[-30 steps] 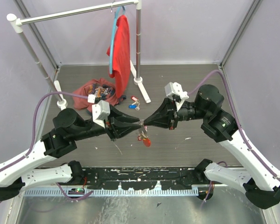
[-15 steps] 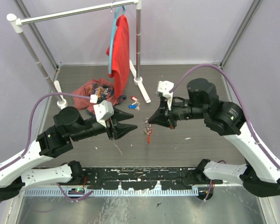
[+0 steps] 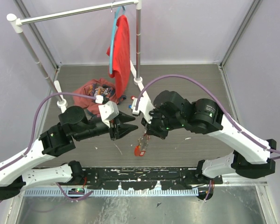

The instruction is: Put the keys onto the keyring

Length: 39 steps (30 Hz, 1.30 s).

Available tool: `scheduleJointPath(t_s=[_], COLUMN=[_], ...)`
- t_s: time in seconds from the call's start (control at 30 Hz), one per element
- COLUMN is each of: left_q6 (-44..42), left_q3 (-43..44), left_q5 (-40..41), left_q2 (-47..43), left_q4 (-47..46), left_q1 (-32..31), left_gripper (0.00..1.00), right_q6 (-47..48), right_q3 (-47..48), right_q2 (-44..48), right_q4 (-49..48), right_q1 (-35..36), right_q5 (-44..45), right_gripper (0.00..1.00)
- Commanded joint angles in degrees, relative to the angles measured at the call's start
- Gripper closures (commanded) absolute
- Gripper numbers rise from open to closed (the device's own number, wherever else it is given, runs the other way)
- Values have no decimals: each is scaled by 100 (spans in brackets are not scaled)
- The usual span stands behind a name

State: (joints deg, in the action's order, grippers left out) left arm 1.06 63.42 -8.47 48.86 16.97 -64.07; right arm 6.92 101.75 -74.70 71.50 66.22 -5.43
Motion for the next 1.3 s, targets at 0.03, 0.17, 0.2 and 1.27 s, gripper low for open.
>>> scheduleJointPath(t_s=[0.03,0.17,0.2,1.27], left_q6=[-129,-239,-264,-562], left_q3=[-145,-160,-142,316], left_q5=[-493,-1006,-1077,-1463], left_q2=[-22,46,83,557], left_q4=[-222,-303,-314,161], left_q1=[-18,-17,-17,-17], left_gripper=[58,56,56,76], right_q6=[4,116,147,315], right_q3=[386,255,223,-94], right_q2=[243,377,389,622], right_q4=[-91,-368,-412,-930], right_q1=[34,34,36,41], right_q5=[224,-172,-260,-705], right_gripper=[99,99,99,99])
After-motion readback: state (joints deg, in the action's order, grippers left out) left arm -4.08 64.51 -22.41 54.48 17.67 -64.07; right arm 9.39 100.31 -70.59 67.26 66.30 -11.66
